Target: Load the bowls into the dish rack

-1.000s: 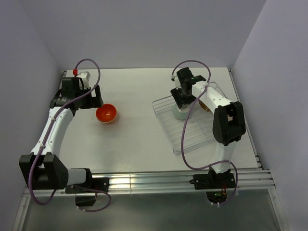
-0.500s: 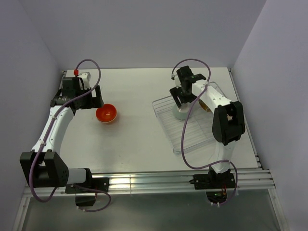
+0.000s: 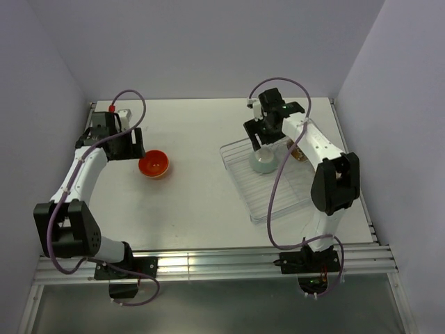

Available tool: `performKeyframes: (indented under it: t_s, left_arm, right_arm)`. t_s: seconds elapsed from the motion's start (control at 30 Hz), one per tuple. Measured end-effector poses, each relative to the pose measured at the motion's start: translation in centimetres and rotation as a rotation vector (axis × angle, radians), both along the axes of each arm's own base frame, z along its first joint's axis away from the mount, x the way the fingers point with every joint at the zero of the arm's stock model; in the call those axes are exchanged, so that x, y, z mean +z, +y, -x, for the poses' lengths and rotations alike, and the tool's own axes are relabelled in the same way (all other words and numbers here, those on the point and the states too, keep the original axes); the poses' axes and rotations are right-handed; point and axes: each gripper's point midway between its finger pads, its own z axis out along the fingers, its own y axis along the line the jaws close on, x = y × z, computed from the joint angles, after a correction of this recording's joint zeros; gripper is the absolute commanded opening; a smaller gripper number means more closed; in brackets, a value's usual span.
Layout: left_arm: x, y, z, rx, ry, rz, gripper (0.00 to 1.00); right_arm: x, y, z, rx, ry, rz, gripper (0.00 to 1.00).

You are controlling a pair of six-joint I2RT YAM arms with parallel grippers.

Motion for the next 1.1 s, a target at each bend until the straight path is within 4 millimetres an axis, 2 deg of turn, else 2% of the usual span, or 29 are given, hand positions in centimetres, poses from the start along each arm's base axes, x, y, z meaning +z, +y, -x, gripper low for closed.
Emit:
performKeyframes:
  t_s: [0.13, 0.23, 0.3, 0.4, 0.63, 1.1]
  left_arm:
    - [-3.0, 0.9, -0.1, -0.003, 0.093, -0.024, 0.6]
    - [-5.3, 1.2, -0.2, -0.016, 0.165, -0.044, 0.53]
    - [-6.3, 1.4, -0.3, -0.027, 0.194, -0.058, 0.52]
    - [-7.1, 1.7, -0.3, -0.032, 0.217, -0.079, 0.5]
    - [-7.2, 2.1, -0.7, -0.034, 0.218, -0.103, 0.45]
    - [-7.3, 2.2, -1.0, -0.033, 0.218, -0.107, 0.44]
  right_arm:
    - [3.3, 0.3, 0.5, 0.0, -0.053, -0.055, 0.79]
    - [6.5, 0.5, 0.9, -0.006, -0.113, -0.107, 0.79]
    - [8.2, 0.5, 1.3, -0.012, -0.148, -0.138, 0.79]
    - [9.7, 0.4, 1.9, -0.018, -0.17, -0.169, 0.79]
    - [9.9, 0.4, 2.7, -0.026, -0.15, -0.195, 0.79]
    - [9.2, 0.4, 3.2, -0.023, -0.121, -0.197, 0.79]
